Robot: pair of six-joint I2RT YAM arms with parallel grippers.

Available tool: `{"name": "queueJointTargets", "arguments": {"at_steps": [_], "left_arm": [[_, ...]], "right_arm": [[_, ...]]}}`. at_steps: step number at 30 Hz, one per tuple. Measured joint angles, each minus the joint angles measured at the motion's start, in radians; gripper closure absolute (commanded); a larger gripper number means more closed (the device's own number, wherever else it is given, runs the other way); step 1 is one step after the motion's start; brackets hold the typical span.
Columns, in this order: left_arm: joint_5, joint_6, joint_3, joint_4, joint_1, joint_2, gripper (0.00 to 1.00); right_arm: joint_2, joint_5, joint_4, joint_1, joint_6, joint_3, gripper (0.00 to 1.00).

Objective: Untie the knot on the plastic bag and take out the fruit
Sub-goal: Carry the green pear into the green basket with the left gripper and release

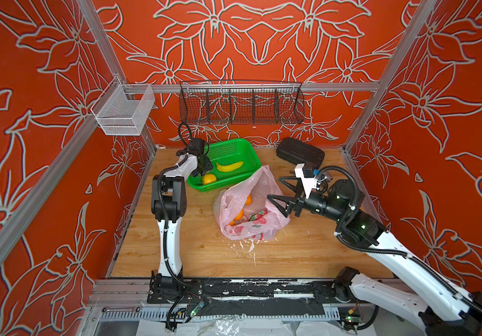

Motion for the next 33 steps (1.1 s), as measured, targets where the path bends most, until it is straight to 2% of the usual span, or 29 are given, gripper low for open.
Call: {"name": "queueJointTargets", "arguments": {"at_steps": [4,7,9,18,22,28,33], "left_arm": [[0.008,-0.004,0.042,-0.040,0.001,0.032,0.25],[0.023,-0.002,0.056,-0.063,0.003,0.049,0.05],[0.032,0.003,0.057,-0.075,0.003,0.054,0.00],[0.049,0.003,0.059,-0.117,0.011,0.048,0.02],[0.056,0.001,0.052,-0.137,0.011,0.001,0.02],[0.067,-0.017,-0.029,-0.129,0.011,-0.206,0.02],[0.097,-0.044,-0.156,-0.092,0.011,-0.429,0.01]], "right_arm": [[0.002,0.002,-0.005,0.000,-0.003,0.000,0.03],[0.003,0.002,-0.013,0.000,-0.003,0.000,0.03],[0.003,0.002,-0.019,0.000,-0.004,0.000,0.03],[0.001,0.020,-0.039,0.000,-0.003,0.001,0.03],[0.001,0.043,-0.057,0.000,0.006,0.006,0.03],[0.039,0.056,-0.108,0.003,0.050,0.069,0.05],[0.130,0.128,-0.199,0.029,0.114,0.180,0.09]]}}
